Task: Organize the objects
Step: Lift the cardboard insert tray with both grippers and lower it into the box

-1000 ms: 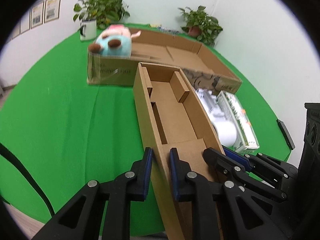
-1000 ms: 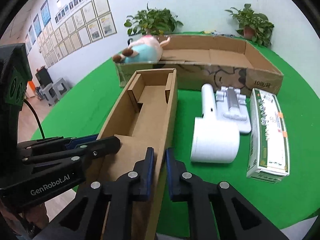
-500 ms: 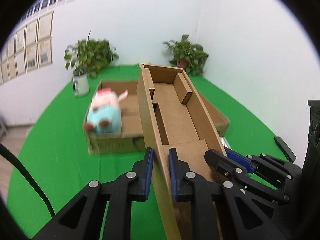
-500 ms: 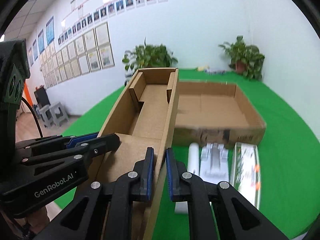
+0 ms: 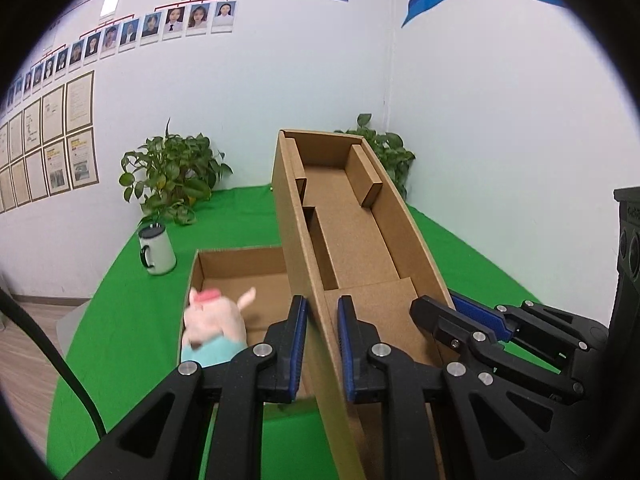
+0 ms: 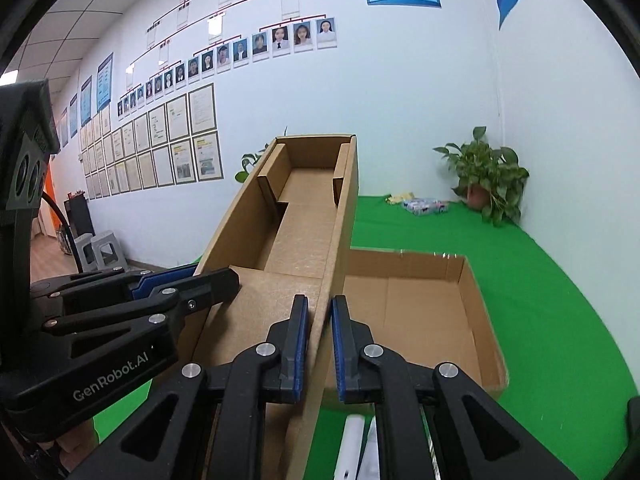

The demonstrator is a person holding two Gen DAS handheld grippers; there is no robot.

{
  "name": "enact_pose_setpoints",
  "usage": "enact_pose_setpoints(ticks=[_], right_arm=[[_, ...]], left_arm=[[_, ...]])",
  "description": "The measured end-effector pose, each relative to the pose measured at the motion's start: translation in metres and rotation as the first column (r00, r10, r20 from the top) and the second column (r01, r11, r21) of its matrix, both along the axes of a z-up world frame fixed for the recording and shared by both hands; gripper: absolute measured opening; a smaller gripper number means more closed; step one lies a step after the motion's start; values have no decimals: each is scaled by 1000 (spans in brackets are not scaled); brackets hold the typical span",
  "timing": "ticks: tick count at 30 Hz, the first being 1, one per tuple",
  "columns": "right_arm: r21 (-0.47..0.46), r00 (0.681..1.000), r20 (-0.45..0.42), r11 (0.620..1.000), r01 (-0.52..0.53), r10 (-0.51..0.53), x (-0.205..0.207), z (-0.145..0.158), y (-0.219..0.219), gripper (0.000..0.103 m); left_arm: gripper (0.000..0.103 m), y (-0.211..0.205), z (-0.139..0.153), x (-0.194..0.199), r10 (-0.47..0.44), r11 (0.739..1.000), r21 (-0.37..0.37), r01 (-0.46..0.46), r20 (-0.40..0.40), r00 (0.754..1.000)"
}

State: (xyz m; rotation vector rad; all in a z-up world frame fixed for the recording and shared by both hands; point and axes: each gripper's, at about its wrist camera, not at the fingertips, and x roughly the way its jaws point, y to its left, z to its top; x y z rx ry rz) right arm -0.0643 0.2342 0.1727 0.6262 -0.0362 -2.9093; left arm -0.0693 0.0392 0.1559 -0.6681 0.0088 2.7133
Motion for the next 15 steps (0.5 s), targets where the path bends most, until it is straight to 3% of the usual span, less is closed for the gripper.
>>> enact_pose_setpoints(ticks=[8, 15], right_arm=[[-28, 1000, 17, 1000, -14, 15, -54, 45, 9, 9], [-42, 996, 78, 998, -37, 40, -121, 65, 11, 10]], left_arm=[[14, 0, 26, -36, 27, 999, -24, -28, -19, 999], [14, -3, 24, -79, 30, 999, -36, -29, 43, 999]])
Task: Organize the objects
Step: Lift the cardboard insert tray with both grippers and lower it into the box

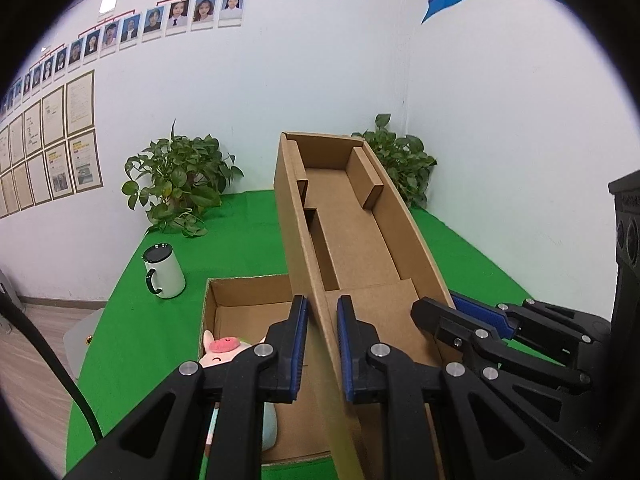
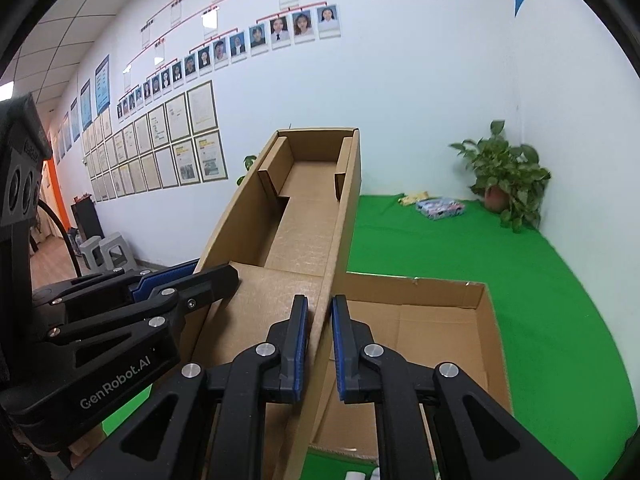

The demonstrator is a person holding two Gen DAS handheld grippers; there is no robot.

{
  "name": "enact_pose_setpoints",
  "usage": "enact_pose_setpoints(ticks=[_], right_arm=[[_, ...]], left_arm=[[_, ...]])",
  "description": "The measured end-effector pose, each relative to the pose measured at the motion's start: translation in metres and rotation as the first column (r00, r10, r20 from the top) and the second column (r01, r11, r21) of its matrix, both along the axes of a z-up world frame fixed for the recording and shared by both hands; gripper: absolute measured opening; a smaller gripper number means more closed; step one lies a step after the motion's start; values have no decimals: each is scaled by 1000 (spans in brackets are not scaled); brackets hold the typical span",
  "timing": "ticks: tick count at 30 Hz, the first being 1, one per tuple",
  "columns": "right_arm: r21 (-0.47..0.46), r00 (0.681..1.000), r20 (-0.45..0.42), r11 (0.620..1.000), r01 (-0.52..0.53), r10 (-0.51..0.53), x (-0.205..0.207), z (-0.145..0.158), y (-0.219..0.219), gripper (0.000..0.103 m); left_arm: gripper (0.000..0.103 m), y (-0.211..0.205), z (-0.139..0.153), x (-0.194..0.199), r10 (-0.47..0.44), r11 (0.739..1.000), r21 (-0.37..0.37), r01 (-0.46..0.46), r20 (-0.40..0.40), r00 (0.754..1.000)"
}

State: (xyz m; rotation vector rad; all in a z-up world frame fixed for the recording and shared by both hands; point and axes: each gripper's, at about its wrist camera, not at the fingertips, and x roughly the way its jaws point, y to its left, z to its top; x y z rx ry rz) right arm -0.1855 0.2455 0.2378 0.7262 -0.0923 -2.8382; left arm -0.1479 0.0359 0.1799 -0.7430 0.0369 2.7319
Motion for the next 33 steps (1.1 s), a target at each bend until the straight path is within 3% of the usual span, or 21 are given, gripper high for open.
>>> enact_pose_setpoints(ticks=[6, 10, 17, 26, 33], right_arm=[[16, 998, 64, 1000, 9, -10, -55, -23, 2, 9], [10, 990, 144, 1000, -1, 0, -95, -55, 2, 9], [-6, 972, 235, 1000, -9, 10, -146, -125, -2, 9], [-53, 943, 333, 999, 12, 7, -176, -217, -4, 9], [-58, 914, 405, 998, 20, 5, -178, -260, -8, 9]], left_arm=[[14, 3, -30, -36, 5, 1000, -24, -4, 70, 998], [14, -1, -60, -59, 11, 1000, -11, -10, 137, 991], [14, -3, -114, -92, 48, 997, -74, -31, 230, 972], [12, -2, -164, -118, 63, 992, -123, -21, 347, 936], [14, -5, -182, -116, 60, 991, -131, -10, 385, 921]])
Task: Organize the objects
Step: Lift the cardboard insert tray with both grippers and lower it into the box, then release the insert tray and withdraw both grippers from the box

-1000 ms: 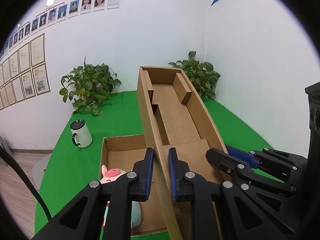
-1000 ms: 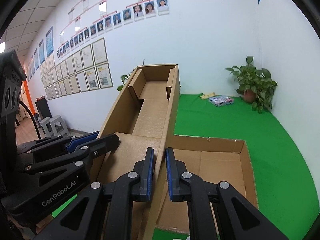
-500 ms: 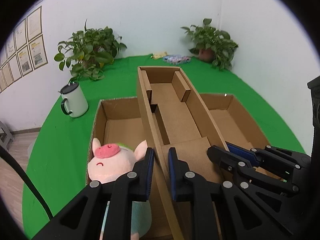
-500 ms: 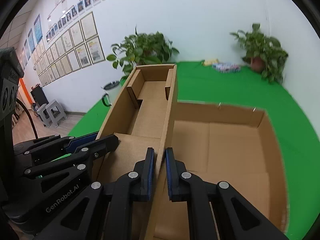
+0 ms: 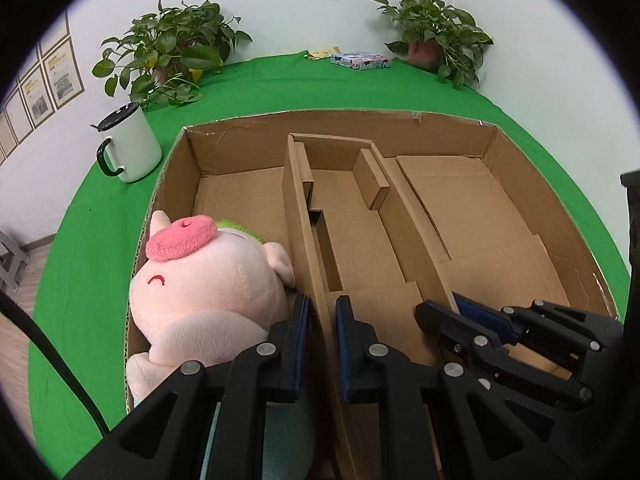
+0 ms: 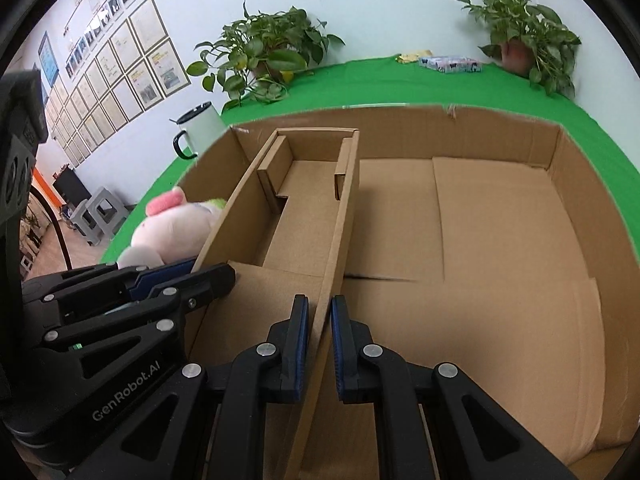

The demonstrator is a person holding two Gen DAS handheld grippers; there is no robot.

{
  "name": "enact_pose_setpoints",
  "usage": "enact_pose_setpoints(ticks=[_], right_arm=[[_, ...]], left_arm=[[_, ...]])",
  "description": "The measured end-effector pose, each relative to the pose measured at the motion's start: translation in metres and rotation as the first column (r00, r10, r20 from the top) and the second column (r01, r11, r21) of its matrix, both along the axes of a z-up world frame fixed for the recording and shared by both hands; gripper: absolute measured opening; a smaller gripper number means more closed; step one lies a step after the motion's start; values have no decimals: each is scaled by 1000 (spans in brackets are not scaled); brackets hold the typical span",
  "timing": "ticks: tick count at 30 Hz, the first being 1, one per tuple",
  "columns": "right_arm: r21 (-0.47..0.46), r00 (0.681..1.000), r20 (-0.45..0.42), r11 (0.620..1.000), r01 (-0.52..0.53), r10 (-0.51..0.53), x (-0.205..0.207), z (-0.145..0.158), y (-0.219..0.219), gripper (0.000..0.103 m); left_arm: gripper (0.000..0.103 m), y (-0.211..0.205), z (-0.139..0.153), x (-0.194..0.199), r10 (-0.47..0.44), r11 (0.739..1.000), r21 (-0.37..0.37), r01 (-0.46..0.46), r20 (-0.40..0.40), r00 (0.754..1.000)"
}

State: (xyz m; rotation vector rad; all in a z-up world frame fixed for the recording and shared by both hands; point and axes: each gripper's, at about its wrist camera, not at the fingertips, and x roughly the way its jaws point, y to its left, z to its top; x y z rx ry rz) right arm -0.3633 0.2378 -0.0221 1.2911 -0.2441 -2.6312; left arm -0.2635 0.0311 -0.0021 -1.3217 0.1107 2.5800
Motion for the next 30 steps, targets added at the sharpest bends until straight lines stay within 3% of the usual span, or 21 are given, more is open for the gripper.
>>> enact_pose_setpoints(ticks=[7, 11, 13, 23, 27, 28, 30], right_arm=[[49, 1000, 11, 999, -15, 14, 3, -7, -14, 9], [69, 1000, 16, 998, -7, 6, 10, -8, -16, 8], [97, 1000, 12, 995, -17, 16, 11, -8, -19, 8], [148, 998, 1, 987, -55, 56, 19, -6, -38, 10], [128, 999, -2, 991, -48, 49, 22, 1, -30, 12], [120, 999, -26, 992, -34, 37, 27, 10, -25, 18], [79, 996, -88, 997, -25, 32, 44, 32, -14, 46]], left_arm=[[16, -15, 14, 11, -8, 997, 82, 9, -9, 1000], [16, -32, 31, 30, -1, 994, 106, 8, -68, 998], [17, -43, 39, 40, 37, 995, 96, -28, -97, 995], [17, -50, 48, 73, 44, 996, 84, -30, -177, 983], [25, -47, 50, 88, 38, 998, 59, -27, -200, 979], [26, -47, 52, 94, 31, 998, 51, -20, -216, 976], [32, -45, 58, 111, 27, 999, 42, -16, -272, 962]])
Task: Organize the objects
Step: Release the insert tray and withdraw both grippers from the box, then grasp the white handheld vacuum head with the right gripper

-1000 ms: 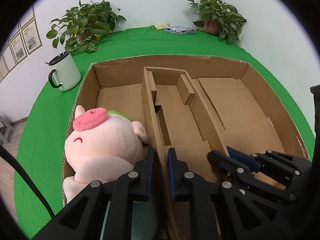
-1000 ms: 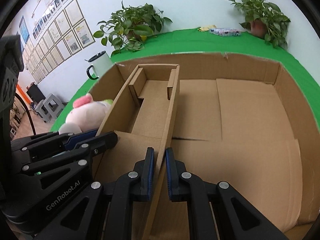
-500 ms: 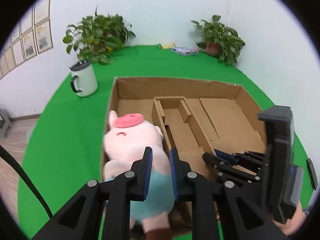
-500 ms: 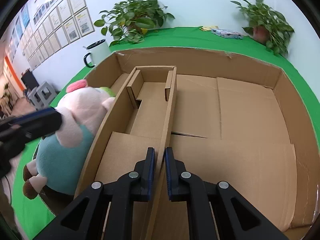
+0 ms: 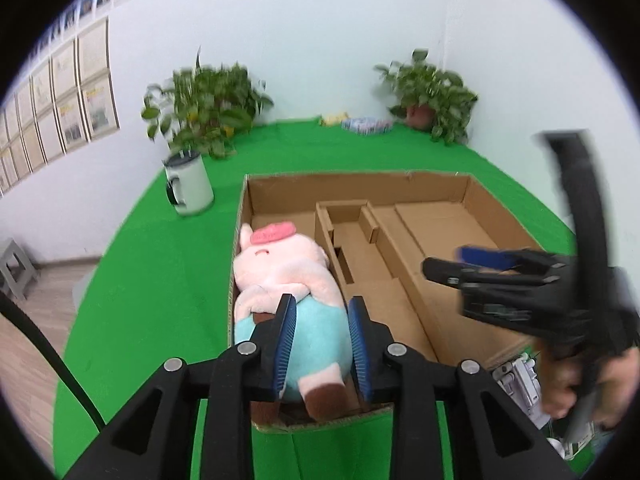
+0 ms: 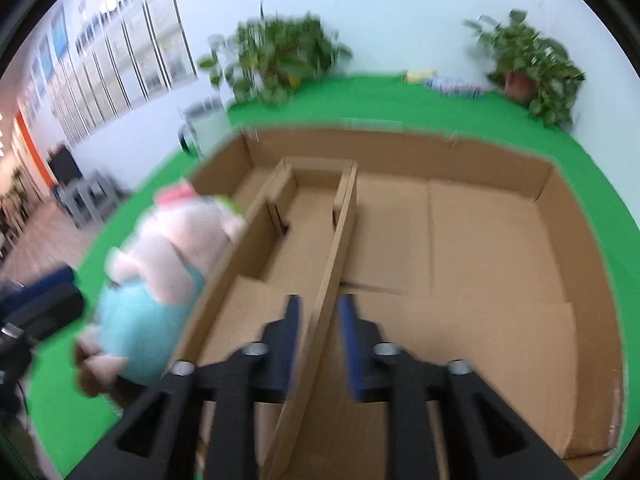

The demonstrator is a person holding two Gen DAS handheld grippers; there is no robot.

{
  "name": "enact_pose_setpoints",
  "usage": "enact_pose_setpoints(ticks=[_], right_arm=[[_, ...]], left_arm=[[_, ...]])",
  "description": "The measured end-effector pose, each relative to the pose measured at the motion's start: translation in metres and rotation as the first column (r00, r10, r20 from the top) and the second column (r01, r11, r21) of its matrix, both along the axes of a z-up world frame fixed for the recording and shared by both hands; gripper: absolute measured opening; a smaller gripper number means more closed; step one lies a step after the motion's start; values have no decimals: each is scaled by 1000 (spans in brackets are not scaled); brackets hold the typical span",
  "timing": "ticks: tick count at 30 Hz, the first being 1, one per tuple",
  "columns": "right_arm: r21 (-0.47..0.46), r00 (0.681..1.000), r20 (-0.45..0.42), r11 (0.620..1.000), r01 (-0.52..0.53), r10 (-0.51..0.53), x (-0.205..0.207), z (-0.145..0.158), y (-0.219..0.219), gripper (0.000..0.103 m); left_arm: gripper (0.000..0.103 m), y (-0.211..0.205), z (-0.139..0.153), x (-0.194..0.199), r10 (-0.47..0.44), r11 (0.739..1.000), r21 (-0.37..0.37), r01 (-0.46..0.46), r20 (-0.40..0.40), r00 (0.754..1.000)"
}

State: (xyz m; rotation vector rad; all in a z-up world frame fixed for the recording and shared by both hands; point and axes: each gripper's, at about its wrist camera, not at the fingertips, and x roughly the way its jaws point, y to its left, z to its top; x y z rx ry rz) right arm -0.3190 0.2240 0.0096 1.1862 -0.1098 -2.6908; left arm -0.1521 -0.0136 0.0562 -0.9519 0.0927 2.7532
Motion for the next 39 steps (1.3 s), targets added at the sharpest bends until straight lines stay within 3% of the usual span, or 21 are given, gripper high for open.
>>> enact_pose_setpoints(ticks=[1, 2, 4, 7, 12, 19, 26, 39], right_arm=[[-34, 999, -38, 999, -6, 4, 14, 12, 8, 67], [-66, 997, -79, 998, -15, 10, 31, 22, 16, 75], [-81, 991, -133, 997, -20, 9, 62, 35, 29, 77], [-57, 981, -190, 998, 19, -29, 112, 39, 46, 89], [32, 976, -184, 992, 123, -115, 180, 22, 60, 89], [65, 972, -183, 985, 161, -147, 248, 2, 63, 89], [81, 968, -215, 985, 153, -133, 281, 4, 60, 92], [99, 969, -225, 987, 124, -99, 288, 3, 55, 93]], left_arm=[[47, 1, 4, 10, 2, 1000, 1, -2, -34, 999], [66, 1, 8, 21, 10, 1000, 9, -9, -75, 997], [83, 2, 13, 42, 31, 999, 32, -26, -150, 988], [83, 11, 17, 68, 39, 999, 27, -35, -207, 978], [83, 28, 10, 105, 59, 995, 94, -42, -195, 979], [83, 52, -2, 146, 87, 995, 62, -76, -200, 976], [83, 58, -10, 163, 70, 996, 66, -59, -171, 983], [83, 56, -20, 167, 86, 993, 96, -75, -110, 990]])
